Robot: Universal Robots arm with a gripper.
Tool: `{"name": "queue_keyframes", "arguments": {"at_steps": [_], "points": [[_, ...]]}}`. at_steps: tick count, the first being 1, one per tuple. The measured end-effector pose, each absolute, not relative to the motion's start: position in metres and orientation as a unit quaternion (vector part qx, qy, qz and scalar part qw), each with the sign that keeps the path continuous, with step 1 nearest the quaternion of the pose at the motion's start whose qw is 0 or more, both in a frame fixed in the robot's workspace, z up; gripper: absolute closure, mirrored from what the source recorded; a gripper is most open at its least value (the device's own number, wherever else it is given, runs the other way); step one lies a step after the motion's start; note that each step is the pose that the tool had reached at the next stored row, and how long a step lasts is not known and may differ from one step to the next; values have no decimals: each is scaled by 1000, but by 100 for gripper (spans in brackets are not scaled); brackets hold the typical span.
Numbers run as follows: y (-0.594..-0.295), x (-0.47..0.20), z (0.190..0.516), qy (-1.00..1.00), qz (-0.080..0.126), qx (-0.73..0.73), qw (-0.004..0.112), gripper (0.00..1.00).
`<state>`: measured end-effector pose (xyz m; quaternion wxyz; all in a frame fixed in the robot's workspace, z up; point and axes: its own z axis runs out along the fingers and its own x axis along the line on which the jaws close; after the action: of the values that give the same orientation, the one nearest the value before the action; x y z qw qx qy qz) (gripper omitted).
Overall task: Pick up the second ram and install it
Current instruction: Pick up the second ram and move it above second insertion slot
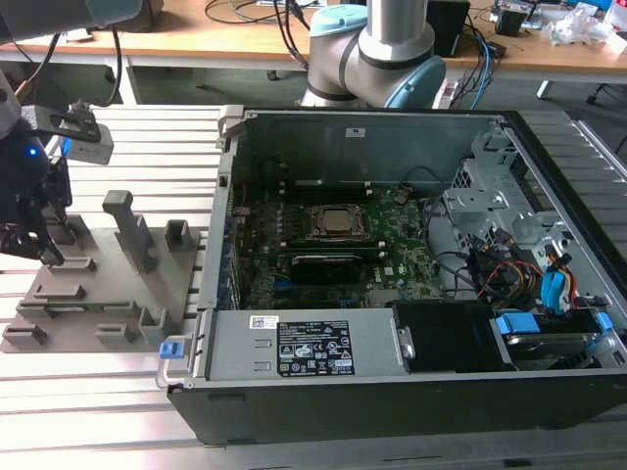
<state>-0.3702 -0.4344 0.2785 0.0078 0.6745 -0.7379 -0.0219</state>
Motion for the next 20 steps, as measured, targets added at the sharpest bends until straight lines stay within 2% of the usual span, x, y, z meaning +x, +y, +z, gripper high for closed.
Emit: {"name": "queue_keyframes", "arguments": {"at_steps": [8, 20], "points": [[-445, -371, 274, -738, -22, 675, 8, 64], [-452, -371, 248, -732, -21, 681, 9, 64]]}}
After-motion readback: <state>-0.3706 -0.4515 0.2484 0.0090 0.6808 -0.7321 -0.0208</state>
